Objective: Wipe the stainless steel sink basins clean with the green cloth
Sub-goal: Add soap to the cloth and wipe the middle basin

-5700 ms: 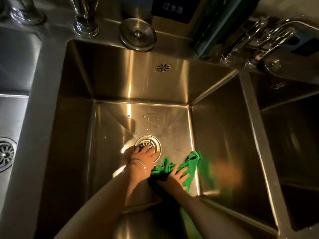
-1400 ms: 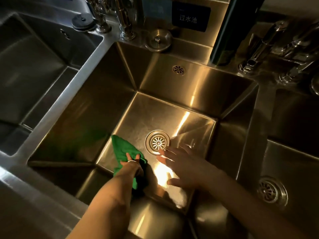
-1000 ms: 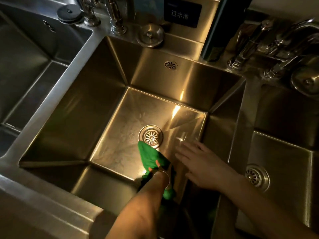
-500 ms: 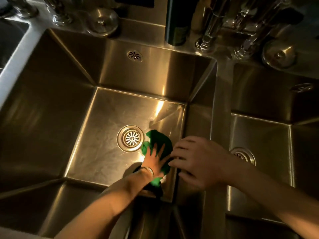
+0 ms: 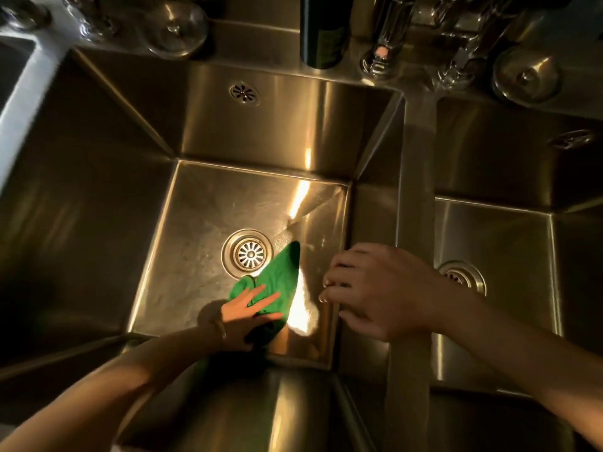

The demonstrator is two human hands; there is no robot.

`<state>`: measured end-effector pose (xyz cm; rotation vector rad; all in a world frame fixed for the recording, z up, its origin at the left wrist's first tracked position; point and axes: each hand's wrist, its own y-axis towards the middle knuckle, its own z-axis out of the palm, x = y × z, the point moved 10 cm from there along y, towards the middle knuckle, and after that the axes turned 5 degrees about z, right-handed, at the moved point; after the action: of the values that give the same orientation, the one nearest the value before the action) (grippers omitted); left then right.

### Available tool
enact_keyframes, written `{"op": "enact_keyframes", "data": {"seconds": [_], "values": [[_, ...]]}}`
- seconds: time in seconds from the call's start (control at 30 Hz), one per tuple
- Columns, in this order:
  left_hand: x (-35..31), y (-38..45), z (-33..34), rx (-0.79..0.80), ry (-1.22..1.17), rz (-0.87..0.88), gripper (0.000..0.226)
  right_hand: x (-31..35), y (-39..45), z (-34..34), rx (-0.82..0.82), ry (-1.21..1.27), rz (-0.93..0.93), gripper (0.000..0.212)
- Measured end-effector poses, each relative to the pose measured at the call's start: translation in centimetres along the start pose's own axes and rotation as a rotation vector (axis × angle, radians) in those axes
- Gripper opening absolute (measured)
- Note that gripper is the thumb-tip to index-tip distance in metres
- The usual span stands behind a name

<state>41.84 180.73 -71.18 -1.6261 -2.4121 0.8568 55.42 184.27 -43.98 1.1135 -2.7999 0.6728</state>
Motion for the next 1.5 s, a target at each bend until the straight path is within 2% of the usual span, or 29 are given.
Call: {"op": "enact_keyframes", "data": {"seconds": [0.07,0.17,0.23,0.3,0.33,0.37,0.4,0.43,0.5,0.57,0.63,0.7,0.8,0.87,0.93,1.0,1.1,1.17,1.3,1.37,1.4,1.47,1.5], "values": [[-0.4,-0.2,-0.5,0.001,0.015,0.063,0.075,0.2,0.0,0.1,-0.006,-0.003,-0.007,0.034],[-3.8,1.4,-1.3,-0.043,0.256,0.262,0.036,0.3,-0.1,-0.2,-0.037,0.006,-0.019,0.036],[-5.6,4.2,-2.8,-0.059,0.402,0.324,0.025,0.2,-0.2,-0.2,-0.04,0.014,-0.024,0.037],[-6.0,6.1,-5.4,-0.062,0.377,0.398,0.008,0.1,-0.2,-0.3,-0.041,0.011,-0.022,0.037],[-6.2,6.5,-5.5,0.019,0.288,0.478,0.02,0.1,-0.2,-0.3,-0.042,0.011,-0.017,0.037],[-5.9,6.9,-5.9,0.111,0.223,0.485,0.033,0.0,-0.2,-0.3,-0.039,0.01,-0.013,0.037],[-4.8,7.1,-5.7,0.183,0.224,0.441,0.044,0.0,-0.2,-0.3,-0.04,0.01,-0.011,0.037],[-4.1,7.5,-6.3,0.094,0.198,0.425,0.054,0.0,-0.2,-0.3,-0.038,0.013,-0.009,0.036],[-0.6,8.3,-6.8,0.057,0.102,0.178,0.069,0.0,-0.1,-0.2,-0.036,0.015,-0.013,0.036],[1.8,9.1,-7.3,0.023,0.045,-0.032,0.075,-0.1,-0.1,-0.2,-0.033,-0.004,-0.012,0.036],[2.3,9.6,-7.0,0.027,-0.008,-0.112,0.075,-0.3,-0.1,-0.2,-0.024,-0.02,-0.001,0.036],[-0.2,9.3,-6.2,0.049,0.012,0.019,0.069,-0.3,-0.2,0.0,-0.009,0.001,0.007,0.036],[-6.0,6.3,-3.9,0.152,0.13,0.386,0.062,-0.3,-0.2,0.1,-0.008,0.007,0.009,0.036],[-9.2,3.7,-1.9,0.227,0.176,0.622,0.066,-0.3,-0.2,0.0,-0.019,-0.005,0.016,0.035],[-10.2,1.4,-0.1,0.352,0.327,0.733,0.068,-0.4,-0.1,-0.1,-0.03,-0.025,0.018,0.034],[-10.3,0.7,-0.4,0.263,0.348,0.804,0.055,-0.4,-0.2,-0.2,-0.037,-0.041,0.021,0.036],[-9.0,-1.3,-1.3,0.106,0.258,0.868,0.039,-0.2,-0.3,-0.2,-0.047,-0.058,0.013,0.039],[-6.1,-3.5,-1.2,0.012,0.271,0.808,0.032,-0.2,-0.4,-0.4,-0.056,-0.064,0.011,0.036],[3.6,-10.5,3.9,0.298,0.33,0.58,0.031,-0.3,-0.5,-0.7,-0.079,-0.056,0.001,0.032],[9.7,-13.8,6.1,0.485,0.331,0.36,0.028,-0.3,-0.5,-0.6,-0.077,-0.047,-0.001,0.031],[11.7,-14.8,6.2,0.489,0.345,0.269,0.023,-0.3,-0.5,-0.4,-0.065,-0.042,0.003,0.031],[12.4,-15.8,5.4,0.536,0.277,0.102,0.022,-0.4,-0.5,-0.2,-0.044,-0.023,0.019,0.034],[12.5,-16.0,5.9,0.634,0.233,0.003,0.032,-0.4,-0.5,-0.2,-0.049,-0.034,0.021,0.038]]}}
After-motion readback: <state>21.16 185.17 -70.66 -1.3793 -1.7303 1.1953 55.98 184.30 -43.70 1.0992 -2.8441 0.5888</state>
